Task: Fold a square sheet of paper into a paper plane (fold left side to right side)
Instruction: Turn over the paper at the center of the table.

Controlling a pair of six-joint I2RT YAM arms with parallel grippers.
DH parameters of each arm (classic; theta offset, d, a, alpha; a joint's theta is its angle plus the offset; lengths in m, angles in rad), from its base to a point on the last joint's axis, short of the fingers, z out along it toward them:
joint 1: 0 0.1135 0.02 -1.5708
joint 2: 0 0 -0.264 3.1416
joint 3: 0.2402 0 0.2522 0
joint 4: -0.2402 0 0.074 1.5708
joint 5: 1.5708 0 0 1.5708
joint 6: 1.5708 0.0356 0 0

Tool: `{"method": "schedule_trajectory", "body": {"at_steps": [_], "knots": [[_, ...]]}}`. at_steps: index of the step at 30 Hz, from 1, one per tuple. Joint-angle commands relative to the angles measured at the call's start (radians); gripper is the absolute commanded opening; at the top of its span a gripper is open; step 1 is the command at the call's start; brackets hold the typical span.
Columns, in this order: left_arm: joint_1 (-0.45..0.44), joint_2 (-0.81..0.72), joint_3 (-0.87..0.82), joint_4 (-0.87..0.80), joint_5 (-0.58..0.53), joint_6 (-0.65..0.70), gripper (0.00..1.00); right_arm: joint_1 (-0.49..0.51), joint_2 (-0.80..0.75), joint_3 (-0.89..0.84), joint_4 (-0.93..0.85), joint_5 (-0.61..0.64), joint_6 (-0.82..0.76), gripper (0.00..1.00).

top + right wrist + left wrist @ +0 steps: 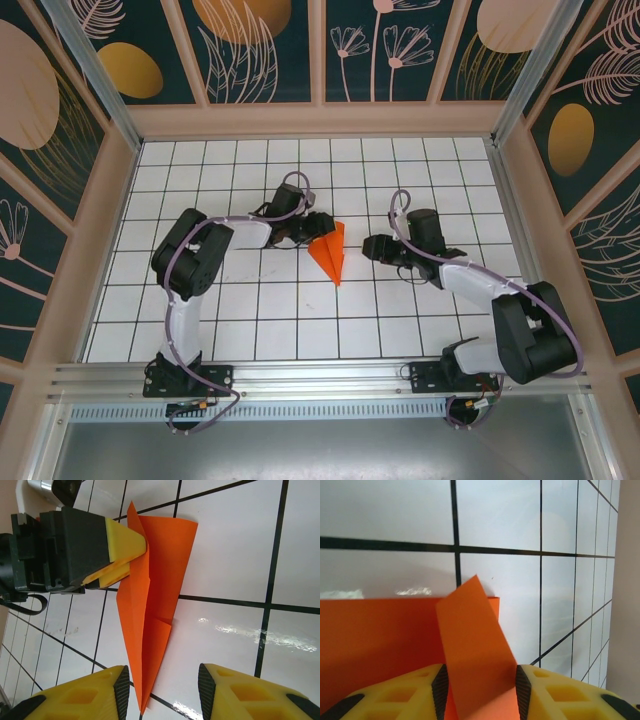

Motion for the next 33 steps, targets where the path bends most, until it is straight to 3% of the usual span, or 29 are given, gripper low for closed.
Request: {"method": "schedule_trajectory", "body": {"at_steps": [1,12,16,20,23,27,33], "knots": [[-0.008,0.026,0.036,-0.011,0.027,0.000,0.40,-0.010,-0.022,-0.022,0.036,-0.034,0.017,0.44],[-0.008,-0.136,0.042,-0.026,-0.016,0.044,0.10,-0.053,-0.045,-0.118,0.305,-0.248,0.180,0.62],[-0.007,-0.228,0.075,-0.064,-0.040,0.057,0.08,-0.065,-0.063,-0.155,0.444,-0.328,0.246,0.77],[-0.007,-0.301,0.111,-0.072,-0.041,0.045,0.09,-0.065,-0.068,-0.185,0.633,-0.417,0.338,0.98],[-0.007,-0.338,0.121,-0.060,-0.020,0.022,0.09,-0.064,-0.065,-0.202,0.820,-0.464,0.428,0.99],[-0.007,-0.382,0.106,-0.012,0.023,-0.018,0.10,-0.055,-0.042,-0.185,0.940,-0.498,0.481,0.99],[-0.008,-0.397,0.062,0.081,0.105,-0.091,0.10,0.001,-0.003,-0.119,0.950,-0.503,0.497,0.99]]}}
